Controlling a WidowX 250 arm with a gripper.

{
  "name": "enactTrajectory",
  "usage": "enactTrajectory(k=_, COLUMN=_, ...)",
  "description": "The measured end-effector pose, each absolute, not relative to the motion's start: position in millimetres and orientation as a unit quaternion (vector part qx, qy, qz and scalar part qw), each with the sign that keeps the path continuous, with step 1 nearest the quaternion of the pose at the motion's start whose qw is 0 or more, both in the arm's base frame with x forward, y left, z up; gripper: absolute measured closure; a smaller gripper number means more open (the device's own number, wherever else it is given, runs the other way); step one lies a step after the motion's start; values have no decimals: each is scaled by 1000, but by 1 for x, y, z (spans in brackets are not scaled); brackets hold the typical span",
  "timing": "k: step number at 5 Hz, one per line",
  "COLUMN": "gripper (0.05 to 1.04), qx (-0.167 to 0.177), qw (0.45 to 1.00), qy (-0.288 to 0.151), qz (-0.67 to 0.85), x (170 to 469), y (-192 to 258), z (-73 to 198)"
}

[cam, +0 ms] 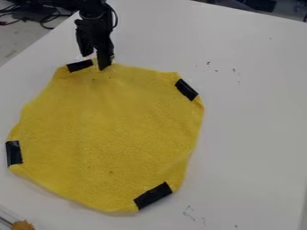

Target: Unfold the cloth from top left to top left

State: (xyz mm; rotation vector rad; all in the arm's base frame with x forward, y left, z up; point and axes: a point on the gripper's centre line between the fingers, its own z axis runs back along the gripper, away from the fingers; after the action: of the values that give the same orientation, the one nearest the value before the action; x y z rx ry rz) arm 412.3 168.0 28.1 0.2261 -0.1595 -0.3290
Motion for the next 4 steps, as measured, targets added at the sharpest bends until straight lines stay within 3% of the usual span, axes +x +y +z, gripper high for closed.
enactTrajectory(k=2, gripper=83, qx=122, qw=975, qy=-109, qz=-152, x=421, y=199, z=30)
enactTrajectory(k=3, gripper=83, qx=119, qw=982, qy=-96, qz=-113, x=407, y=204, z=30)
enactTrajectory(k=4, gripper=83, qx=102, qw=990, qy=-79, qz=-56, x=390, y=186, z=52)
